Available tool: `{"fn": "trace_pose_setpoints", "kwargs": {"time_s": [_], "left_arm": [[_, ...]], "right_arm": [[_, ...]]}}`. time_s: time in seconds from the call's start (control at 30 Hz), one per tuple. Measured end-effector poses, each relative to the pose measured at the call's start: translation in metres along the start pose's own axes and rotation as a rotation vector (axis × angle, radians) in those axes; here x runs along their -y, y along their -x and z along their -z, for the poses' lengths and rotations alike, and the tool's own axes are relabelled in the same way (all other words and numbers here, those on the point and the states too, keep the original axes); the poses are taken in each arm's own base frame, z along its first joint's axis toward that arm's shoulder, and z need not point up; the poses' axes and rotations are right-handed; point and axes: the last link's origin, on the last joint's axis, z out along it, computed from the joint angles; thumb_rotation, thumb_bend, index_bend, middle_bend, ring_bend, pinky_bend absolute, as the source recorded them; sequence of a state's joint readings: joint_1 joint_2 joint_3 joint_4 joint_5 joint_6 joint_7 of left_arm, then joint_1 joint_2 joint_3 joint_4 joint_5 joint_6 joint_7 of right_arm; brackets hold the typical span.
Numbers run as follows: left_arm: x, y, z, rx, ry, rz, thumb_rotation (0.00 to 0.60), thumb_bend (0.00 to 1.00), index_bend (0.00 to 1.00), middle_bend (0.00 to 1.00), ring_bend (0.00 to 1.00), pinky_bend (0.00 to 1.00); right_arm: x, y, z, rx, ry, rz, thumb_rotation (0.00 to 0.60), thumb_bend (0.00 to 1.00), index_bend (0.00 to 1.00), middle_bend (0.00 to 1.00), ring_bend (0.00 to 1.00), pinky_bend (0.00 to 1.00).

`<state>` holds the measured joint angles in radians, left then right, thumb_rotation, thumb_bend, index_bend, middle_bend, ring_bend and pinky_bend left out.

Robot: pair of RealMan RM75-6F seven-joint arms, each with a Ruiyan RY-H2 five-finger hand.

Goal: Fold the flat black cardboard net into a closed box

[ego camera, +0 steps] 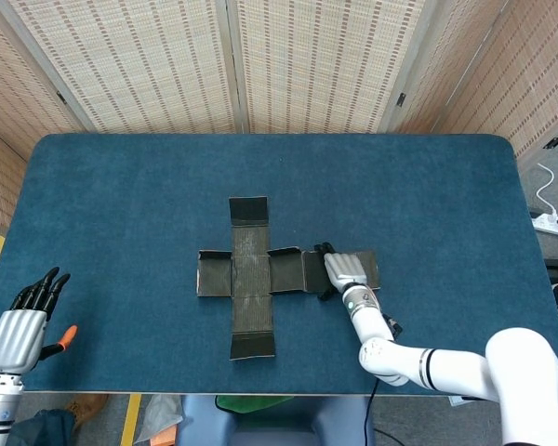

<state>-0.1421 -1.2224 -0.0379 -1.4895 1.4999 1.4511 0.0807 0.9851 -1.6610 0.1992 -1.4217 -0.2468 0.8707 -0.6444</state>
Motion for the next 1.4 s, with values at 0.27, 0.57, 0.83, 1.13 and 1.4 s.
{"fn": "trace_pose_setpoints", "kwargs": {"time_s": [0.27,0.57,0.83,1.13,1.4], "left_arm": [[0.000,0.001,-0.002,0.001,0.000,0.004,0.600,0.28,0.11,0.11,0.14,0.18],[-0.008,-0.004,-0.021,-0.019,0.053,0.023,0.600,0.28,0.16,0.12,0.16,0.19],[-0.040,-0.001,-0.073,-0.038,0.137,0.106,0.600,0.29,0.28,0.27,0.47,0.61],[-0.087,0.027,-0.138,-0.014,0.189,0.038,0.600,0.29,0.06,0.15,0.73,0.91],[-0.117,0.050,-0.163,0.032,0.189,-0.038,0.600,0.23,0.00,0.02,0.68,0.93]], "right_arm": [[0.006,0.004,-0.004,-0.006,0.012,0.028,0.600,0.19,0.06,0.07,0.77,1.00],[0.012,-0.004,0.001,-0.061,-0.013,-0.004,0.600,0.25,0.44,0.29,0.79,1.00],[0.017,-0.013,0.016,-0.119,-0.092,-0.032,0.600,0.25,0.44,0.34,0.79,1.00],[0.015,-0.010,0.029,-0.256,-0.129,0.107,0.600,0.25,0.44,0.37,0.80,1.00],[0.015,0.000,0.032,-0.330,-0.141,0.204,0.600,0.25,0.44,0.38,0.80,1.00]]}}
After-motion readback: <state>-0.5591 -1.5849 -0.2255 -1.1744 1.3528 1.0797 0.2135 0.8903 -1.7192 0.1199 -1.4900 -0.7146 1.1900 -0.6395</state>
